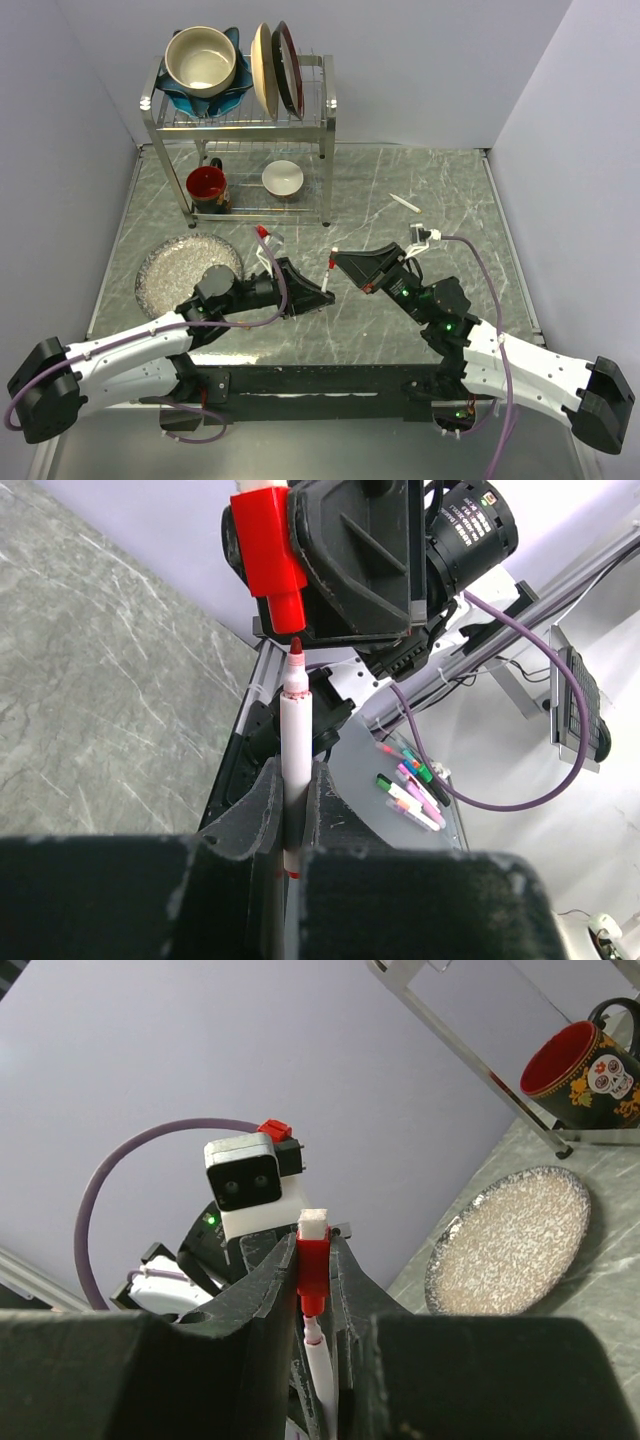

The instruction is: Insert the pens into the pen caps

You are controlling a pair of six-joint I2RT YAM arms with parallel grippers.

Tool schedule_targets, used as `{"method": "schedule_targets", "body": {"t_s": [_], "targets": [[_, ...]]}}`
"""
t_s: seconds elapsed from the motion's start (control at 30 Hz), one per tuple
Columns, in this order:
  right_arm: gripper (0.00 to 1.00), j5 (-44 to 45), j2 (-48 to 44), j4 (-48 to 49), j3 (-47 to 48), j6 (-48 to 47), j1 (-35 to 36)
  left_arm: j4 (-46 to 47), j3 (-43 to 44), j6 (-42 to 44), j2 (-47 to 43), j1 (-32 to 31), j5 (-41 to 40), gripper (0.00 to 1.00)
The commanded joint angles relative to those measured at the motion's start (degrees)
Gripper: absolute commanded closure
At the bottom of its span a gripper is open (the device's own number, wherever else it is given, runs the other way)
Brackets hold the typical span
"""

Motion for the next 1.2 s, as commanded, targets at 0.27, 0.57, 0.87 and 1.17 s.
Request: {"method": "schedule_targets", "body": {"t_s": [0.27, 0.57, 0.87, 1.17], "targets": [[1.00, 1.80, 1.84, 2.59, 3.53, -1.73, 2.27, 0.52, 0.01, 0.88, -1.99, -0.20, -1.05, 0.99], [1.00, 1.98, 0.70, 1.54, 3.27, -2.43, 2.97, 0.44, -0.08, 0.71, -1.99, -0.20, -1.49, 0.99], [1.00, 1.80, -2.02, -1.27, 1.68, -4.80, 3.32, 0.52, 0.01, 0.62, -2.43, -0.11, -1.93, 0.99], [1.00, 2.23, -2.02, -3.56, -1.12, -6.21, 5.52, 0.26, 0.80, 0.79, -2.52, -0.11, -1.84, 0.99]]}}
